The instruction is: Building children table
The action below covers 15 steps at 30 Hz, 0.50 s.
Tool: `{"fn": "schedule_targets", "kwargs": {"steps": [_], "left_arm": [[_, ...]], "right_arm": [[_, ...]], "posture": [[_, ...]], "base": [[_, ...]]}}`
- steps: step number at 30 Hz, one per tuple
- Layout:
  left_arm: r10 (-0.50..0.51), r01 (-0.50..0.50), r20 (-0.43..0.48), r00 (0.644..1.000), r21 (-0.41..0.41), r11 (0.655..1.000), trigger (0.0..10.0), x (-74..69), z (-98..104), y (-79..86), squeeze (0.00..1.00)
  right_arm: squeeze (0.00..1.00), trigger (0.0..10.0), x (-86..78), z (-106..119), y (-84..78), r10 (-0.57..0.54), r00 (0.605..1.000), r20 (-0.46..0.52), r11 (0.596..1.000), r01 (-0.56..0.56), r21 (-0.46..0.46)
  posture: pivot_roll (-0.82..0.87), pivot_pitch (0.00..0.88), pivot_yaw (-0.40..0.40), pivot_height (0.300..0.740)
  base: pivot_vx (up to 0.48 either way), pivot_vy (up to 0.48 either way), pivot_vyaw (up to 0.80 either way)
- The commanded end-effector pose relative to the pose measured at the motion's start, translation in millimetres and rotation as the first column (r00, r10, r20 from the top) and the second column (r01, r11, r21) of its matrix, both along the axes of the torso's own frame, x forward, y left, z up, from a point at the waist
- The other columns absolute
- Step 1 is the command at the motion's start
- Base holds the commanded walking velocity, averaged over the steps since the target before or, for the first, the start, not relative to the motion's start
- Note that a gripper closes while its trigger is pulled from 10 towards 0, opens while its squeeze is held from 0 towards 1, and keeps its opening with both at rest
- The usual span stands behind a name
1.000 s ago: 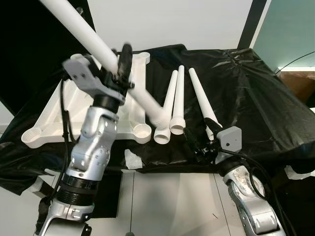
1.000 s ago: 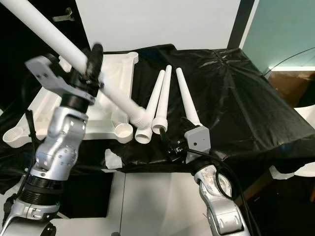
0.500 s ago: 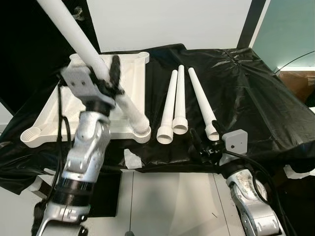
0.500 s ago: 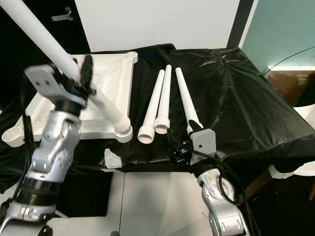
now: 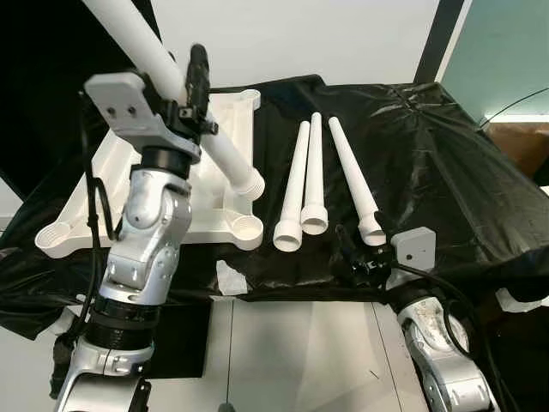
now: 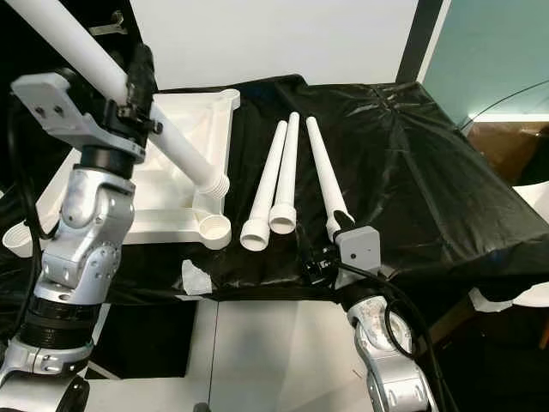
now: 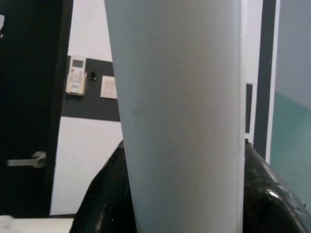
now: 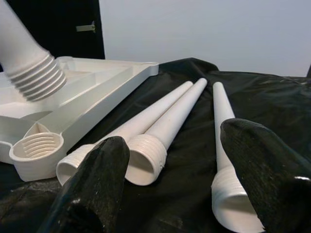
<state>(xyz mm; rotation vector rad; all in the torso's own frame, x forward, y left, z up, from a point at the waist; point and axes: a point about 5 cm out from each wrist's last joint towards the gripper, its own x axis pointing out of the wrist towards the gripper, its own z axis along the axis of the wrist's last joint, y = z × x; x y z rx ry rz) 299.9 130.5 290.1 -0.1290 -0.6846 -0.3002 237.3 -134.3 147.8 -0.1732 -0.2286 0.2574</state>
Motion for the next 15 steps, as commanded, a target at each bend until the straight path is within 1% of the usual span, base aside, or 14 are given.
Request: {"fn": "schedule_targets", "kwargs": {"steps": [1,2,3,4,7,9,10,11,12,13,15], "left_arm": [[0.106,-0.103,-0.029,0.994,0.09,0.991,10.0,5.3,-15,10.1,0.0],[0.164,-0.158,-0.041,0.986,0.117,0.981,10.0,7.5,-22,14.3,0.0],[0.164,-0.158,-0.041,0.986,0.117,0.981,10.0,7.5,-22,14.3,0.0],[0.184,-0.177,-0.045,0.982,0.138,0.975,10.0,9.1,-25,16.2,0.0],[0.186,-0.178,-0.047,0.981,0.142,0.974,10.0,9.9,-26,17.0,0.0],[0.176,-0.168,-0.029,0.984,0.182,0.969,10.0,9.8,-25,17.0,0.0],[0.176,-0.168,-0.029,0.984,0.182,0.969,10.0,9.8,-25,17.0,0.0],[0.178,-0.17,-0.02,0.984,0.211,0.963,10.0,8.6,-27,17.8,0.0],[0.178,-0.17,-0.02,0.984,0.211,0.963,10.0,8.6,-27,17.8,0.0],[0.185,-0.175,-0.025,0.982,0.222,0.959,10.0,7.5,-30,20.4,0.0],[0.202,-0.187,-0.044,0.978,0.22,0.957,10.0,5.8,-33,26.3,0.0]], "right_arm": [[0.0,10.0,-3.5,-3,0.0,-0.014,1.0,-0.013,1.0,0.014,-0.004],[0.0,10.0,-4.2,-4,0.3,-0.017,1.0,-0.016,1.0,0.017,-0.001],[0.0,10.0,-4.2,-4,0.3,-0.017,1.0,-0.016,1.0,0.017,-0.001],[0.0,10.0,-4.2,-4,0.6,-0.018,1.0,-0.017,1.0,0.018,0.002],[0.0,10.0,-3.9,-4,0.7,-0.017,1.0,-0.016,1.0,0.018,0.003],[0.0,10.0,-2.7,-3,0.8,-0.017,1.0,-0.015,1.0,0.017,0.003],[0.0,10.0,-2.7,-3,0.8,-0.017,1.0,-0.015,1.0,0.017,0.003],[0.0,10.0,-2.3,-3,0.6,-0.018,1.0,-0.014,1.0,0.019,0.003],[0.0,10.0,-2.3,-3,0.6,-0.018,1.0,-0.014,1.0,0.019,0.003],[0.0,10.0,-2.0,-3,0.8,-0.019,1.0,-0.014,1.0,0.019,0.003],[0.0,10.0,-1.8,-3,1.3,-0.017,1.0,-0.012,1.0,0.017,0.004]], "posture": [[-0.1,0.017,0.038,0.74],[-0.1,0.017,0.038,0.74],[-0.1,0.017,0.038,0.74],[-0.1,0.017,0.039,0.74],[-0.1,0.017,0.039,0.74],[-0.1,0.014,0.041,0.74],[-0.1,0.014,0.041,0.74],[-0.1,0.013,0.041,0.74],[-0.1,0.013,0.041,0.74],[-0.1,0.012,0.04,0.74],[-0.1,0.011,0.039,0.74]], "base": [[0.0,0.0,0.0],[0.0,0.0,0.0],[0.0,0.0,0.0],[0.0,0.0,0.0],[0.0,0.0,0.0],[0.0,0.0,0.0],[0.0,0.0,0.0],[0.0,0.0,0.0],[0.0,0.0,0.0],[0.0,0.0,0.0],[0.0,0.0,0.0]]}}
